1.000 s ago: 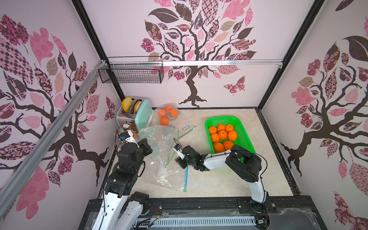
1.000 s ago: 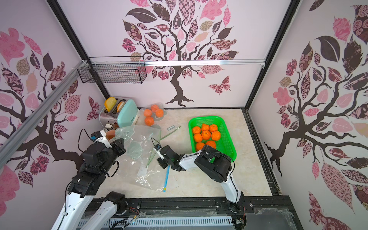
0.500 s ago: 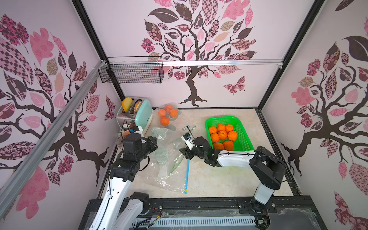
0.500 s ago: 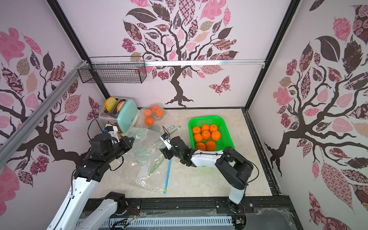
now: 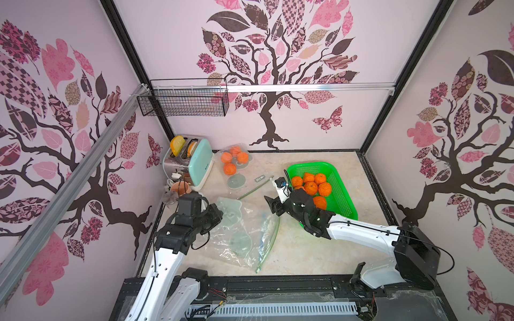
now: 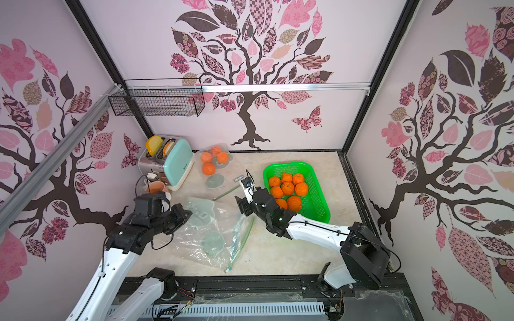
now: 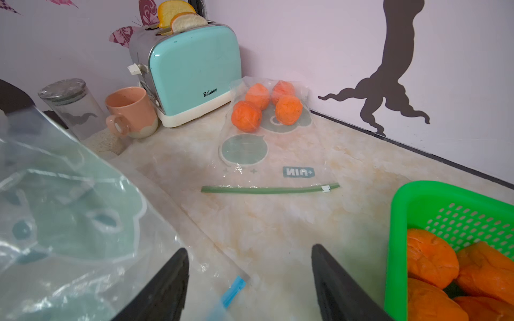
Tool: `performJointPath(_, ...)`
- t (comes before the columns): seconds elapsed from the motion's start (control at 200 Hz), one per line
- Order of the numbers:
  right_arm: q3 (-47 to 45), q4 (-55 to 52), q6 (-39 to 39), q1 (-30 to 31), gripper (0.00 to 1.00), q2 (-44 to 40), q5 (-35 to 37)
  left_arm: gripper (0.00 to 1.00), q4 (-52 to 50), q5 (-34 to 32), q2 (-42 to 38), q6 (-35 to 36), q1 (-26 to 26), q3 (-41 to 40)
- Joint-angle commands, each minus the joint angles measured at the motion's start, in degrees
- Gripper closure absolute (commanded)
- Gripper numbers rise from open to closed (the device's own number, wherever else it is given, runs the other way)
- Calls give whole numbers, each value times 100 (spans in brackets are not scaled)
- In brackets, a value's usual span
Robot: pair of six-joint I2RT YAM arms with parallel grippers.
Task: Open the zip-top bag and take out the orange
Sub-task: Place the zipper food storage bag in the zipper food storage bag.
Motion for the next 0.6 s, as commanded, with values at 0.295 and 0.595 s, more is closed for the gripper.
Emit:
performJointPath(0.295,189,-399,799,-71,21,-245,454,2,326,-2105,205,668,18,156)
performJointPath(0.595,866,-670,1171,-434,15,200,-375,2,-88,-1408,148,1851,16,1158)
